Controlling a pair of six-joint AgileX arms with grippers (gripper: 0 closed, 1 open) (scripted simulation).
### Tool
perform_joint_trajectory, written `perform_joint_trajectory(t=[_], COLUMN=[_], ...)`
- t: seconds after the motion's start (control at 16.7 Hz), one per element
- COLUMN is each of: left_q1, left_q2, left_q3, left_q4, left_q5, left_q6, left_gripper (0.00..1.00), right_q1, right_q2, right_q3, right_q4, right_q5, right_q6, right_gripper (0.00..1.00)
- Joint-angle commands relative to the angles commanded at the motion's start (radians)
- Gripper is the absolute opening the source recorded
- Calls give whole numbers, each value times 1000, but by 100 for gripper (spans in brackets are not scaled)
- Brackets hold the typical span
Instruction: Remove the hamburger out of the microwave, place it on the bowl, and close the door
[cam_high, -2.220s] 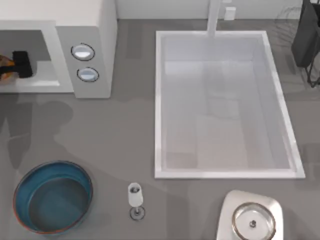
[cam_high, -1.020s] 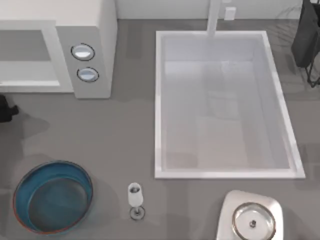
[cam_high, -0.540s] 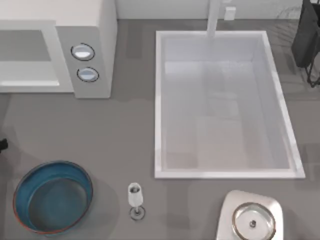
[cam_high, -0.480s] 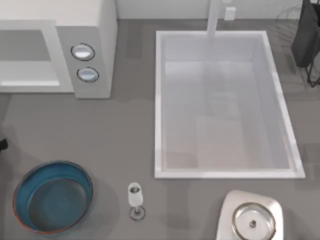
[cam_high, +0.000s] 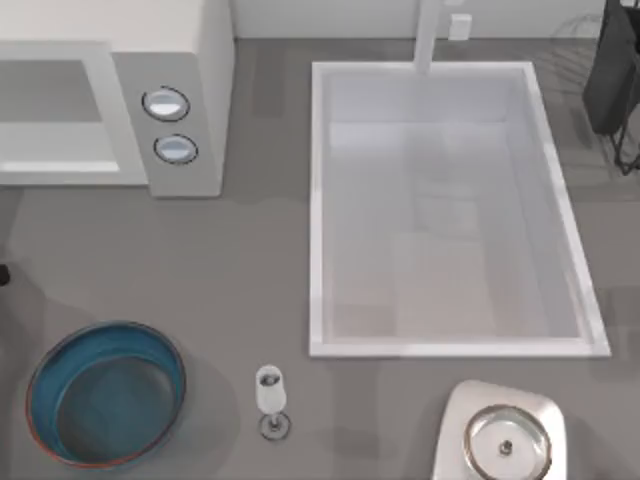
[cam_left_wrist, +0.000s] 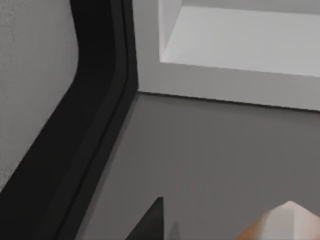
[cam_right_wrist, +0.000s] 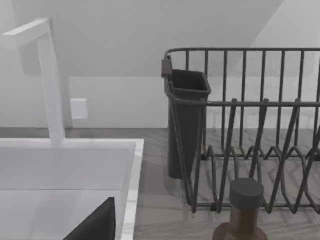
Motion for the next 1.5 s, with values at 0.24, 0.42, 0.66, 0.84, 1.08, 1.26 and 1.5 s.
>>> perform_joint_trajectory(t=[0.24, 0.42, 0.66, 0.84, 1.08, 1.26, 1.5], left_q1=[0, 1, 2, 2, 2, -22, -104], left_q2=[-188, -341, -500, -535, -532, -530, -526], left_q3=[18, 35, 53, 58, 55, 94, 222], left_q4=[-211, -391, -568, -602, -600, -655, -866], left_q5=[-3, -4, -6, -7, -7, -20, -69], left_q6=[0, 0, 0, 0, 1, -56, -279], left_gripper=[0, 0, 0, 0, 0, 0, 0], right_q1=[0, 0, 0, 0, 0, 0, 0], right_q2=[0, 0, 0, 0, 0, 0, 0], right_q3=[0, 0, 0, 0, 0, 0, 0], right_q4=[0, 0, 0, 0, 0, 0, 0], right_q5=[0, 0, 0, 0, 0, 0, 0], right_q6=[0, 0, 0, 0, 0, 0, 0], right_gripper=[100, 100, 100, 100, 100, 100, 100])
